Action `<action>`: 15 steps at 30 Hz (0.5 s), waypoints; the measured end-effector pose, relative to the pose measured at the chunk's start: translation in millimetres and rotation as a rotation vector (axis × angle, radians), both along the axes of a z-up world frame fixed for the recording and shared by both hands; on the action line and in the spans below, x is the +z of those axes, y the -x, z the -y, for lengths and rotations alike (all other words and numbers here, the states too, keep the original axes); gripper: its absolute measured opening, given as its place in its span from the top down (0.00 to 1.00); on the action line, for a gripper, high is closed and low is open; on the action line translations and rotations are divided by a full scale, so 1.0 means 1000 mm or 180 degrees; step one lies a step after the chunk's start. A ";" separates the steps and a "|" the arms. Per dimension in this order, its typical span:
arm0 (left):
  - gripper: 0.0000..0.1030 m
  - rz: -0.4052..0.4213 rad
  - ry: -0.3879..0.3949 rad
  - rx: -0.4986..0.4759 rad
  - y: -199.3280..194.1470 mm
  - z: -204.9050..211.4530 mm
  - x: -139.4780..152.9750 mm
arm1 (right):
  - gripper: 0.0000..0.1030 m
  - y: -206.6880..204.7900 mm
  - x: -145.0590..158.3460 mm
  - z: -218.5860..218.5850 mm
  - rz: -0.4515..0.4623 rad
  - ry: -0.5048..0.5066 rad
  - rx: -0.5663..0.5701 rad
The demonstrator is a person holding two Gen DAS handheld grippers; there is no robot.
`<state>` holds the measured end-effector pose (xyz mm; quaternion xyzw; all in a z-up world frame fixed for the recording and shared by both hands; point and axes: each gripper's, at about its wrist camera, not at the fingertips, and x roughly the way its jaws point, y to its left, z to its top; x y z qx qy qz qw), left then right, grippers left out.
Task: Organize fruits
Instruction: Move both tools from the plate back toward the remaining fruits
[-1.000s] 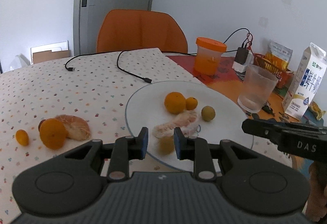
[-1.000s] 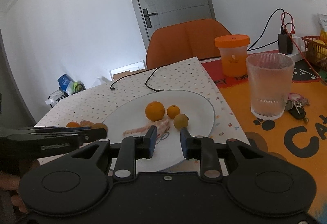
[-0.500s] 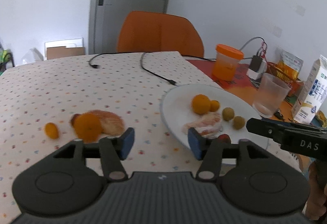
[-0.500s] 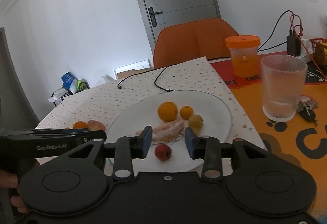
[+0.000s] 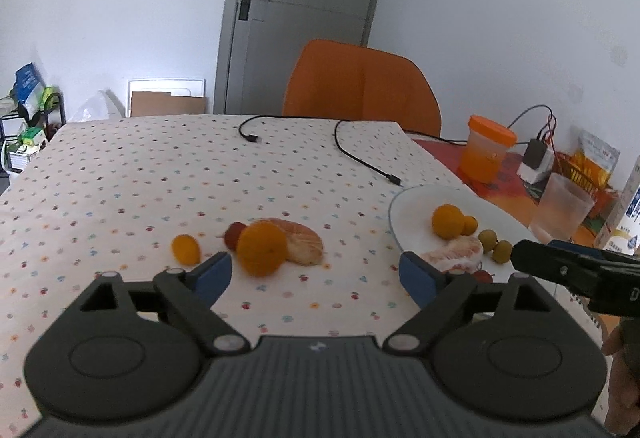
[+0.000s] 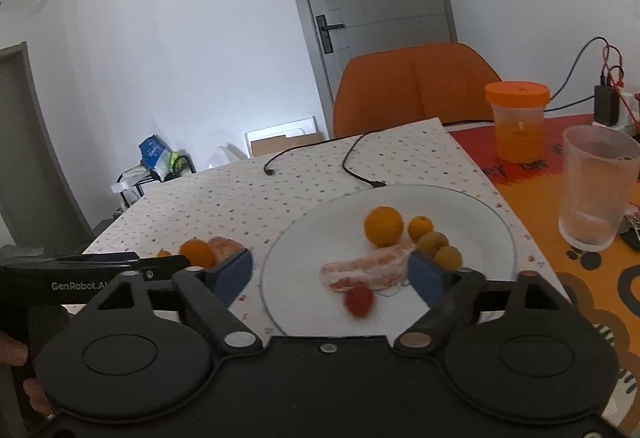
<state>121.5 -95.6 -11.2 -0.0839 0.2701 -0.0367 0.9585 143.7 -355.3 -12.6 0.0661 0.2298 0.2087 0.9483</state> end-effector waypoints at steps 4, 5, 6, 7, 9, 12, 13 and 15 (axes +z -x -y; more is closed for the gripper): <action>0.13 0.0023 0.0035 0.0056 0.008 -0.010 0.001 | 0.06 0.002 0.003 -0.008 0.0024 -0.0039 0.0083; 0.13 0.0023 0.0046 0.0082 0.010 -0.013 0.002 | 0.05 0.002 0.004 -0.010 0.0025 -0.0039 0.0094; 0.13 0.0031 0.0056 0.0084 0.012 -0.015 0.002 | 0.05 0.002 0.005 -0.013 0.0034 -0.0036 0.0108; 0.13 0.0040 0.0060 0.0079 0.014 -0.017 0.002 | 0.04 0.003 0.006 -0.015 0.0043 -0.0028 0.0126; 0.13 0.0055 0.0062 0.0084 0.018 -0.021 0.004 | 0.04 0.004 0.007 -0.021 0.0061 -0.0009 0.0161; 0.13 0.0074 0.0074 0.0107 0.023 -0.028 0.006 | 0.03 0.005 0.009 -0.029 0.0076 0.0009 0.0213; 0.13 0.0080 0.0077 0.0121 0.024 -0.030 0.006 | 0.02 0.005 0.010 -0.031 0.0076 0.0012 0.0225; 0.13 0.0096 0.0088 0.0170 0.028 -0.036 0.007 | 0.02 0.006 0.010 -0.035 0.0078 0.0019 0.0257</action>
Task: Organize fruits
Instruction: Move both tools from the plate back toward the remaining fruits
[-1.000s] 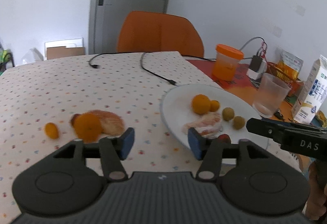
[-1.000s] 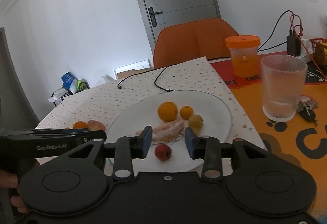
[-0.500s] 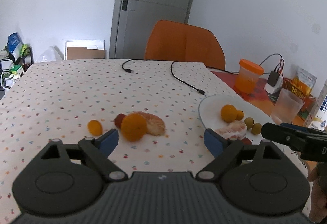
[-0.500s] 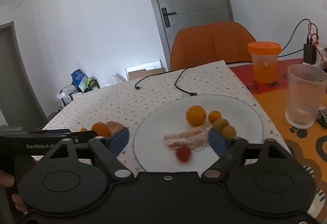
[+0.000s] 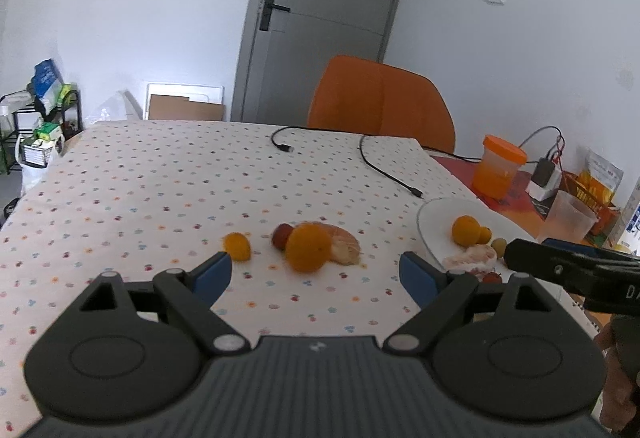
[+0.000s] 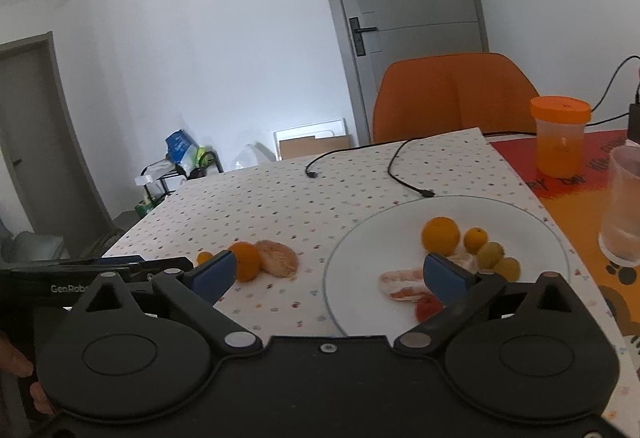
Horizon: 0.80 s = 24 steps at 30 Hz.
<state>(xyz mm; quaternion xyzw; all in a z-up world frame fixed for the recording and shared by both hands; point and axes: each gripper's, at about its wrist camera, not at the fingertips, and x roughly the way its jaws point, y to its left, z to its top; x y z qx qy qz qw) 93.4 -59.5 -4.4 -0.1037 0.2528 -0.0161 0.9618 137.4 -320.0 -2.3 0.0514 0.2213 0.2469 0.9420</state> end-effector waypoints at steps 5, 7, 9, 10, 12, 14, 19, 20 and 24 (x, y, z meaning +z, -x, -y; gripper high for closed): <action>0.13 0.0061 -0.0006 0.0106 0.010 -0.013 0.003 | 0.00 0.003 0.003 -0.011 0.0028 0.0034 0.0062; 0.13 0.0075 -0.0008 0.0140 0.013 -0.018 0.005 | 0.00 0.005 0.005 -0.015 0.0032 0.0033 0.0086; 0.13 0.0081 0.0018 0.0170 0.016 -0.023 0.005 | 0.00 0.005 0.005 -0.018 0.0036 0.0035 0.0108; 0.13 0.0087 0.0019 0.0187 0.016 -0.025 0.006 | 0.00 0.006 0.006 -0.020 0.0038 0.0040 0.0120; 0.13 0.0099 0.0004 0.0225 0.018 -0.029 0.006 | 0.00 0.007 0.006 -0.024 0.0039 0.0049 0.0138; 0.13 0.0091 0.0008 0.0235 0.019 -0.033 0.005 | 0.00 0.008 0.006 -0.027 0.0043 0.0060 0.0160; 0.07 0.0079 0.0022 0.0321 0.024 -0.045 0.002 | 0.00 0.009 0.006 -0.036 0.0050 0.0111 0.0217; 0.03 0.0101 0.0009 0.0345 0.025 -0.048 0.002 | 0.00 0.009 0.006 -0.038 0.0042 0.0111 0.0224; 0.00 0.0100 0.0020 0.0355 0.027 -0.057 0.000 | 0.00 0.008 0.006 -0.045 0.0006 0.0111 0.0249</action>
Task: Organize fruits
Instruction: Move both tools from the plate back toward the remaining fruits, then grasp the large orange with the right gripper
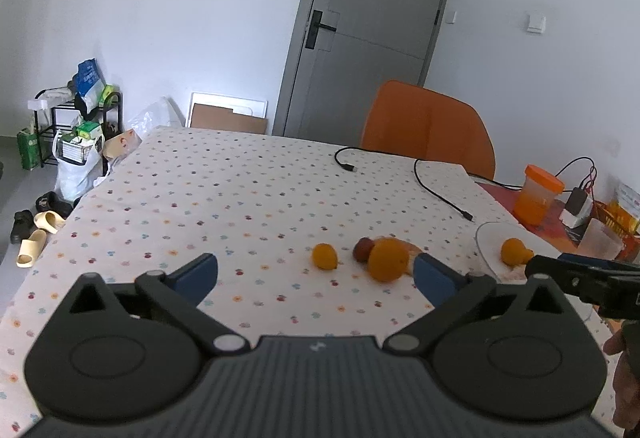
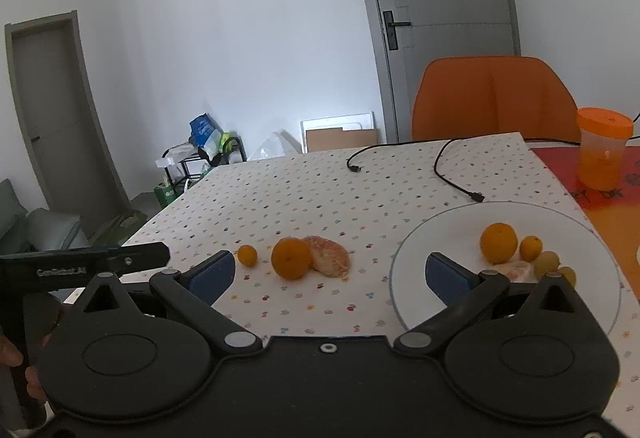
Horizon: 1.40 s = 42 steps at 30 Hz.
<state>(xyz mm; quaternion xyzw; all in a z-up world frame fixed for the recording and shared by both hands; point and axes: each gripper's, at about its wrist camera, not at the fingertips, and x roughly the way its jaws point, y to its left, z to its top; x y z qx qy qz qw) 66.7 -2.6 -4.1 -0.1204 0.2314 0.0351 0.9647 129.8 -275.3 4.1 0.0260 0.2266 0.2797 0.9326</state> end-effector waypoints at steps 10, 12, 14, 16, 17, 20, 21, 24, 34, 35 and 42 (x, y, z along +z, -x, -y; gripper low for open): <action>0.00 -0.0076 0.0150 0.0108 -0.005 -0.019 -0.012 | 0.00 -0.006 -0.004 -0.023 -0.0057 0.0133 0.0121; 0.00 -0.0079 0.0173 0.0095 -0.007 -0.021 -0.014 | 0.00 -0.009 -0.005 -0.026 -0.0094 0.0115 0.0140; 0.00 -0.0093 0.0147 0.0082 -0.011 -0.021 -0.016 | 0.00 -0.012 -0.008 -0.028 -0.0117 0.0096 0.0161; 0.00 -0.0111 0.0135 0.0068 -0.014 -0.020 -0.017 | 0.00 -0.014 -0.010 -0.031 -0.0122 0.0107 0.0161; 0.01 -0.0117 0.0142 0.0057 -0.017 -0.020 -0.019 | 0.00 -0.016 -0.011 -0.032 -0.0128 0.0114 0.0164; 0.03 -0.0157 0.0146 0.0036 -0.025 -0.019 -0.022 | 0.02 -0.020 -0.014 -0.036 -0.0158 0.0122 0.0180; 0.03 -0.0168 0.0145 0.0030 -0.028 -0.019 -0.023 | 0.05 -0.022 -0.016 -0.038 -0.0162 0.0130 0.0192; 0.04 -0.0167 0.0140 0.0025 -0.034 -0.018 -0.025 | 0.11 -0.027 -0.019 -0.043 -0.0185 0.0165 0.0225; 0.17 -0.0258 0.0125 -0.0002 -0.058 -0.015 -0.032 | 0.23 -0.048 -0.027 -0.058 -0.0253 0.0204 0.0321; 0.18 -0.0256 0.0116 0.0008 -0.059 -0.014 -0.033 | 0.24 -0.050 -0.027 -0.059 -0.0260 0.0216 0.0329; 0.36 -0.0309 0.0114 -0.0050 -0.076 -0.010 -0.039 | 0.33 -0.063 -0.033 -0.067 -0.0298 0.0290 0.0337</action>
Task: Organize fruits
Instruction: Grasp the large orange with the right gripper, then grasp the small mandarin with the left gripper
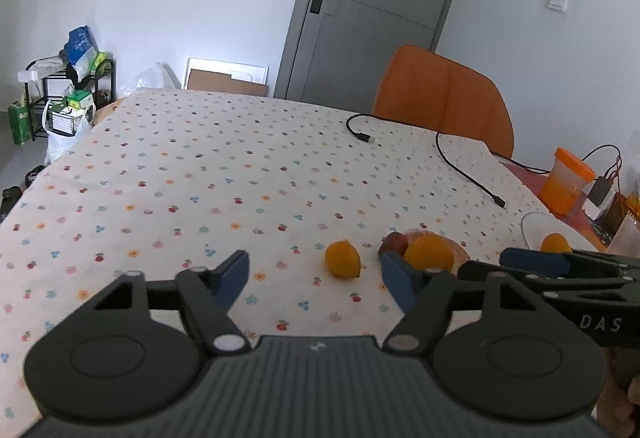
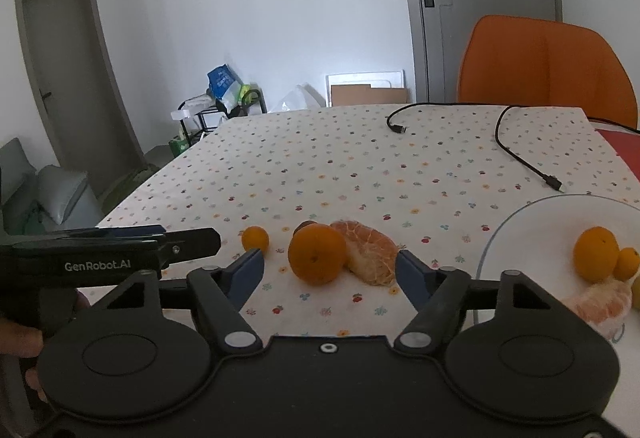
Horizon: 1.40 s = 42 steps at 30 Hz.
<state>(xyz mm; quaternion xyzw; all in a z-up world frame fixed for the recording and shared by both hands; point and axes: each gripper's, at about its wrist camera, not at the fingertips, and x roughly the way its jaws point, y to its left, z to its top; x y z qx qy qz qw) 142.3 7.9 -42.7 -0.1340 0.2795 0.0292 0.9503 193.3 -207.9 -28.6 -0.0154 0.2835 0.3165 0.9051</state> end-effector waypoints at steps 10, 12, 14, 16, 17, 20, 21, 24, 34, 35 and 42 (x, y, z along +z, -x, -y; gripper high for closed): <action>0.54 -0.0068 0.0065 -0.0030 -0.014 -0.004 -0.008 | 0.45 -0.017 -0.004 -0.015 -0.0037 0.0125 0.0121; 0.55 -0.0082 0.0077 -0.0032 -0.015 -0.004 -0.009 | 0.48 -0.020 -0.006 -0.017 -0.0060 0.0135 0.0144; 0.55 -0.0088 0.0087 -0.0031 -0.017 -0.005 -0.011 | 0.49 -0.022 -0.008 -0.020 -0.0077 0.0154 0.0167; 0.55 -0.0094 0.0077 -0.0028 -0.020 -0.004 -0.011 | 0.51 -0.022 -0.011 -0.023 -0.0092 0.0161 0.0190; 0.55 -0.0110 0.0077 -0.0017 -0.021 -0.004 -0.011 | 0.56 -0.023 -0.011 -0.025 -0.0100 0.0159 0.0208; 0.55 -0.0108 0.0087 -0.0007 -0.022 -0.003 -0.010 | 0.64 -0.024 -0.015 -0.028 -0.0099 0.0171 0.0254; 0.55 -0.0101 0.0078 -0.0009 -0.023 -0.002 -0.010 | 0.64 -0.025 -0.014 -0.027 -0.0103 0.0165 0.0260; 0.55 -0.0094 0.0066 -0.0047 -0.026 0.003 -0.010 | 0.65 -0.024 -0.012 -0.023 -0.0110 0.0116 0.0269; 0.79 -0.0157 0.0031 -0.0166 -0.035 0.016 -0.016 | 0.65 -0.019 -0.002 -0.002 -0.0049 0.0039 0.0090; 0.79 -0.0129 0.0025 -0.0165 -0.033 0.017 -0.015 | 0.65 -0.019 -0.001 -0.001 -0.0046 0.0032 0.0075; 0.79 -0.0011 0.0037 -0.0161 -0.021 0.017 -0.003 | 0.65 -0.015 0.004 0.009 -0.0024 -0.0019 0.0023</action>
